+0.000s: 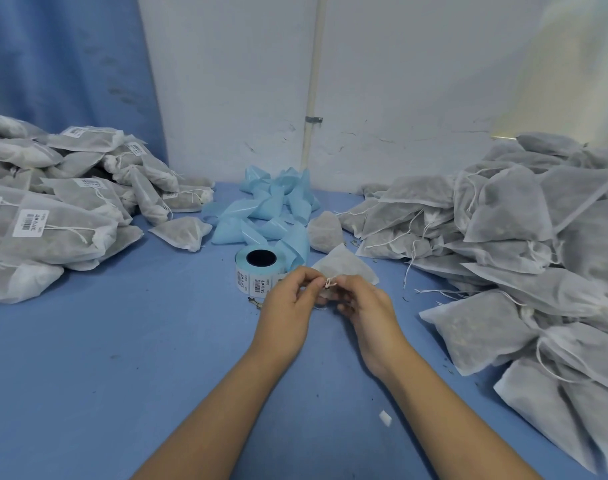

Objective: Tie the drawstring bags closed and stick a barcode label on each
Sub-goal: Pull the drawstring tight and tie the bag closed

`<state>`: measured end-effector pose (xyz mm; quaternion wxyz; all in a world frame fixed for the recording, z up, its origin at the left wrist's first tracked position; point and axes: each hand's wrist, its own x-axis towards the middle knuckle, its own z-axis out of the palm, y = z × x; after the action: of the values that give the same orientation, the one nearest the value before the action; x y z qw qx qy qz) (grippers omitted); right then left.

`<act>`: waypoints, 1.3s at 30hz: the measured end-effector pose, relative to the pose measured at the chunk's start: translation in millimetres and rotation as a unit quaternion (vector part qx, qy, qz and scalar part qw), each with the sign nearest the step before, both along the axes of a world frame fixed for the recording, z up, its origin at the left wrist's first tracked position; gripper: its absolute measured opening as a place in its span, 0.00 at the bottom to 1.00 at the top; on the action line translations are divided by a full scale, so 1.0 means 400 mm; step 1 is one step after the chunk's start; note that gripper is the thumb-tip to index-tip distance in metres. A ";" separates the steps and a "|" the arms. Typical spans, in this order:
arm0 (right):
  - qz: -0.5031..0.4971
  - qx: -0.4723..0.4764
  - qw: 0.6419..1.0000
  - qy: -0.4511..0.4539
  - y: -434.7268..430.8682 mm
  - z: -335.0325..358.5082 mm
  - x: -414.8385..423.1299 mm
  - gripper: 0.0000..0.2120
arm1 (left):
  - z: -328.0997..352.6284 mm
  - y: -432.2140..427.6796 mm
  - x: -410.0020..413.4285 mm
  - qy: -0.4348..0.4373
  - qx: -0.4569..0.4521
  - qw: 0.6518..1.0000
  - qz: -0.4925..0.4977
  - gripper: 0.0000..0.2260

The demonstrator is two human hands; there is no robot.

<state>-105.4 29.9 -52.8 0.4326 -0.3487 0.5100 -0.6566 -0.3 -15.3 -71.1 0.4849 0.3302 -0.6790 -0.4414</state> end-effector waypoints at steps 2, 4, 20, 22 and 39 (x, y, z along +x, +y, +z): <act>0.004 -0.008 0.998 -0.062 -0.001 0.002 -0.006 0.12 | 0.001 0.001 -0.003 -0.011 0.003 1.000 -0.004 0.05; 0.018 -0.015 0.990 -0.141 -0.004 0.000 -0.006 0.11 | 0.000 0.002 -0.003 -0.016 0.004 1.000 -0.002 0.05; 0.077 -0.054 0.947 -0.308 -0.001 0.000 -0.010 0.01 | -0.002 -0.006 -0.010 -0.068 -0.004 0.996 0.049 0.06; 0.081 -0.059 0.945 -0.311 -0.001 -0.002 -0.011 0.02 | -0.003 -0.006 -0.011 -0.078 -0.006 0.995 0.055 0.06; 0.137 -0.087 0.926 -0.341 0.003 0.012 -0.009 0.05 | -0.012 -0.007 -0.003 -0.176 -0.117 0.971 0.110 0.15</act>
<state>-108.8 31.1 -47.9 0.6342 -0.2057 0.2199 -0.7121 -1.3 -18.3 -76.1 0.4386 0.4162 -0.7602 -0.2379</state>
